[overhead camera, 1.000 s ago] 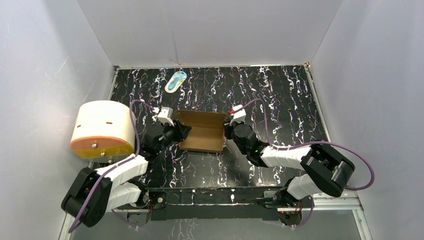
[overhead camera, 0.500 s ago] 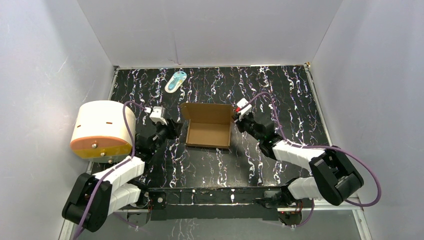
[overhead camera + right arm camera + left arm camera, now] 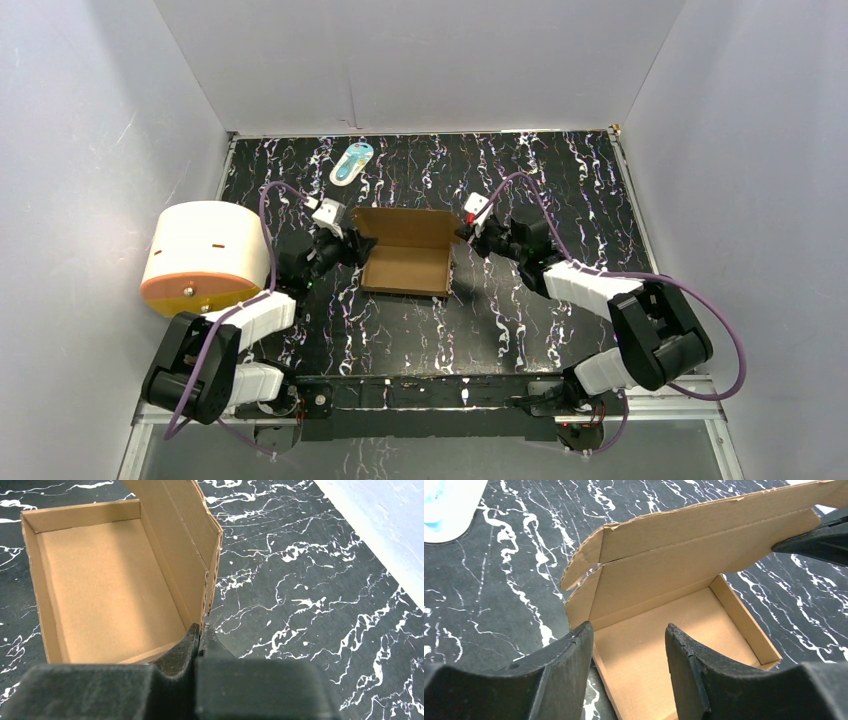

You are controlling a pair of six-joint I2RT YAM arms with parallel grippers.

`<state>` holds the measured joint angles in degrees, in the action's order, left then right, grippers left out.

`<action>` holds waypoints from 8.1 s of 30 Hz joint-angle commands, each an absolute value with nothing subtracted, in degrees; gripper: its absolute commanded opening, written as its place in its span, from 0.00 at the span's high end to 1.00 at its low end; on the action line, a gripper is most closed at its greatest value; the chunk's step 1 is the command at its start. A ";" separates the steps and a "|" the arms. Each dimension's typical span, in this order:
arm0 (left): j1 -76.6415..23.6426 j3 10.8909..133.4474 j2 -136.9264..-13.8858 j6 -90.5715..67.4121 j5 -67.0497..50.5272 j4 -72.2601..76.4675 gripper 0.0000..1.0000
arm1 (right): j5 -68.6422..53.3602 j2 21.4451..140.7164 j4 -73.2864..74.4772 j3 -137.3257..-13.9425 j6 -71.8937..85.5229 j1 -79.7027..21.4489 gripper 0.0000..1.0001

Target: Fold the paper box

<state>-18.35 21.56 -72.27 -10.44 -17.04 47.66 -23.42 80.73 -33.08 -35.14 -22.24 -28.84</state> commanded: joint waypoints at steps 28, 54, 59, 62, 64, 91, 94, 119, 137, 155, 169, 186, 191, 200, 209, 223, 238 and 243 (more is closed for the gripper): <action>-9.32 31.65 -81.62 -3.29 -38.05 46.37 0.71 | -35.72 84.25 -30.24 -41.94 -26.48 -23.80 1.00; -27.34 27.81 -77.59 -9.93 -3.00 47.18 0.95 | 28.43 86.36 -44.18 -37.28 6.83 -46.35 1.00; -30.04 27.39 -77.35 -14.00 3.39 47.84 0.94 | 38.04 88.02 -39.86 -40.82 12.63 -50.97 0.98; -31.50 26.72 -77.39 -16.12 6.02 48.40 0.94 | 43.03 89.18 -38.82 -41.63 15.19 -53.14 0.97; -32.25 26.13 -77.20 -17.99 7.84 48.63 0.93 | 46.07 89.82 -38.66 -41.59 16.94 -54.37 0.96; -37.51 14.15 -73.90 -29.21 11.01 51.54 0.89 | 57.31 92.00 -34.19 -32.11 34.80 -61.49 0.93; -37.69 12.32 -72.05 -28.98 10.25 51.46 0.87 | 57.81 91.42 -34.18 -31.00 34.56 -62.41 0.90; -37.71 22.91 -32.55 -37.09 15.78 -3.30 0.20 | 46.77 57.08 7.91 -33.90 28.50 -64.20 0.24; -31.58 47.15 -65.78 -27.41 12.33 -3.28 0.31 | 17.34 73.15 5.21 -55.14 15.26 -42.65 0.25; -29.89 35.04 -70.84 -32.60 -1.30 2.60 0.57 | 8.62 78.30 -2.77 -42.55 19.90 -42.28 0.43; -29.88 29.72 -73.77 -32.67 1.11 4.70 0.53 | 7.94 82.46 -10.87 -34.83 20.83 -42.32 0.48; -29.44 23.74 -66.91 -38.22 -0.16 5.75 0.56 | 7.69 79.28 -13.01 -31.87 20.13 -42.01 0.50; -29.44 26.98 -66.14 -38.62 -4.27 4.66 0.58 | 6.89 79.57 -12.93 -32.65 20.44 -41.87 0.50; -29.44 27.99 -67.93 -41.73 -7.68 4.61 0.72 | 4.99 80.90 -14.06 -32.83 21.79 -41.92 0.50; -29.47 28.51 -69.79 -43.33 -8.63 6.80 0.69 | 3.43 82.42 -15.44 -32.77 23.11 -41.86 0.51; -29.44 23.31 -59.39 -40.51 0.60 3.47 0.50 | 5.53 79.55 -15.15 -31.14 21.24 -41.91 0.51; -29.44 17.49 -68.30 -38.92 -4.01 11.77 0.62 | 2.98 80.32 -17.64 -26.88 21.12 -41.84 0.57; -29.44 15.97 -68.90 -36.31 -3.22 13.97 0.67 | 3.03 80.48 -18.61 -25.90 19.54 -41.89 0.63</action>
